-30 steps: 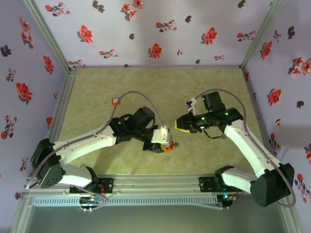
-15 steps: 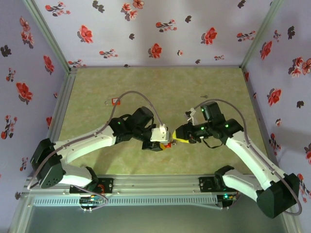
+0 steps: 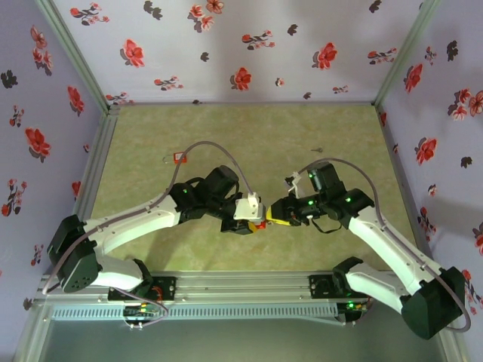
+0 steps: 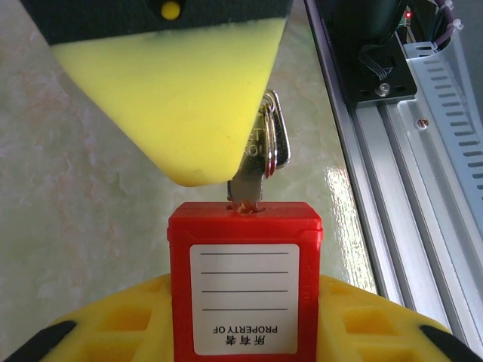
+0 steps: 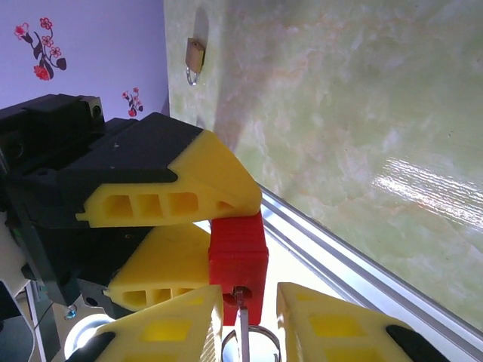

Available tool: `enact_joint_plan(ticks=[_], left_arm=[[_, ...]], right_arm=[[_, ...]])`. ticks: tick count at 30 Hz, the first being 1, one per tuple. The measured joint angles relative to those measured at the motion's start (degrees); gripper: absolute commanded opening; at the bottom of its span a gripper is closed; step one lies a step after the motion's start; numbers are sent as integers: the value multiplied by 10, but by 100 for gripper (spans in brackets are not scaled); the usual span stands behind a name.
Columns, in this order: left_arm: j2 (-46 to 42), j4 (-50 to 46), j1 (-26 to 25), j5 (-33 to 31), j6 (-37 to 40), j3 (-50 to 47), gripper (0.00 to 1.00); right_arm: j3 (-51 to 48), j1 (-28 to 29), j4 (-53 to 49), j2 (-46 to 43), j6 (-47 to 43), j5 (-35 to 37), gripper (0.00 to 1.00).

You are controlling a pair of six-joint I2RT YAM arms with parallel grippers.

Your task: Unlock with the key

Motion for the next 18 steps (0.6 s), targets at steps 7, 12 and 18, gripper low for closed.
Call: enact_joint_plan(ticks=[7,12,18], left_arm=[[11,0,2,-2,0,0,0],[15,-3,2,-2,0,0,0],[15,-7,4,-4,-4,-8,0]], right_arm=[[-5,0,0,-3,7,1,4],[-19,2,13,-8,19,2,0],[-45,17,65,-7,56,9,0]])
